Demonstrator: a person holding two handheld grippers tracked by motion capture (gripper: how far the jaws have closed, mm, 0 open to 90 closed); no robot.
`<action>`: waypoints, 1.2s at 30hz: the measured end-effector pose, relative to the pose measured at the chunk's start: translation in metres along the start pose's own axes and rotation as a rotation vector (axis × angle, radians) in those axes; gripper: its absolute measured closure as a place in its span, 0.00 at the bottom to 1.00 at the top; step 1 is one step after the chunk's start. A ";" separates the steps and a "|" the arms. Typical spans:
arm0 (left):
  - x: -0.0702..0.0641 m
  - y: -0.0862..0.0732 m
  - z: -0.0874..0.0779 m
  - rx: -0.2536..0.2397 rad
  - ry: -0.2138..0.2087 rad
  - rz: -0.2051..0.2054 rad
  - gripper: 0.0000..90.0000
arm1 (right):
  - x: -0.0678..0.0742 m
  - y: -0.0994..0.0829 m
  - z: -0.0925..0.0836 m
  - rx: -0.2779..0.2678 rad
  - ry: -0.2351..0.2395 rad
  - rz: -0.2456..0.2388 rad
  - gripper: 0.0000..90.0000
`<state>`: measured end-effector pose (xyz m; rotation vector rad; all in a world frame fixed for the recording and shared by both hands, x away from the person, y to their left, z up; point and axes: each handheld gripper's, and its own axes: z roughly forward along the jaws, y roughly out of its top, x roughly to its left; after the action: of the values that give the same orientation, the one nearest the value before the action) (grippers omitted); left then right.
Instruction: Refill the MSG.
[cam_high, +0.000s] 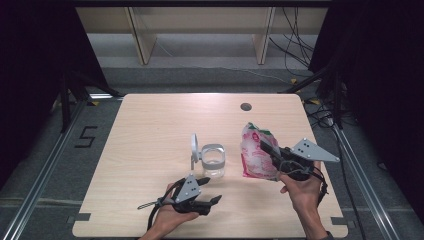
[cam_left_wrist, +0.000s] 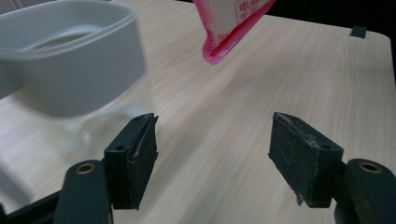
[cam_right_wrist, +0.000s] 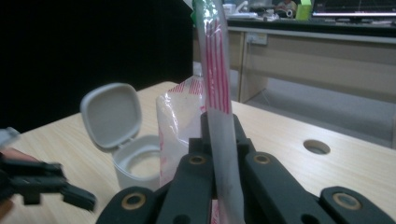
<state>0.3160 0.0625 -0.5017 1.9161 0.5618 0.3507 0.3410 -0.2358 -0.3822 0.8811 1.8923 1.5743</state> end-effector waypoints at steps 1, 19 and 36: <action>-0.003 0.002 0.006 -0.005 -0.009 -0.009 0.35 | 0.002 0.003 -0.001 -0.006 0.010 -0.001 1.00; -0.022 0.010 0.028 -0.075 0.037 0.055 0.60 | 0.052 0.018 0.006 0.024 0.187 0.014 1.00; -0.029 0.016 0.048 -0.107 0.099 0.091 0.86 | 0.041 0.026 0.018 0.016 0.159 0.012 1.00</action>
<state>0.3185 0.0046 -0.5053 1.8323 0.5122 0.5266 0.3321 -0.1902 -0.3592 0.7954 2.0141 1.6827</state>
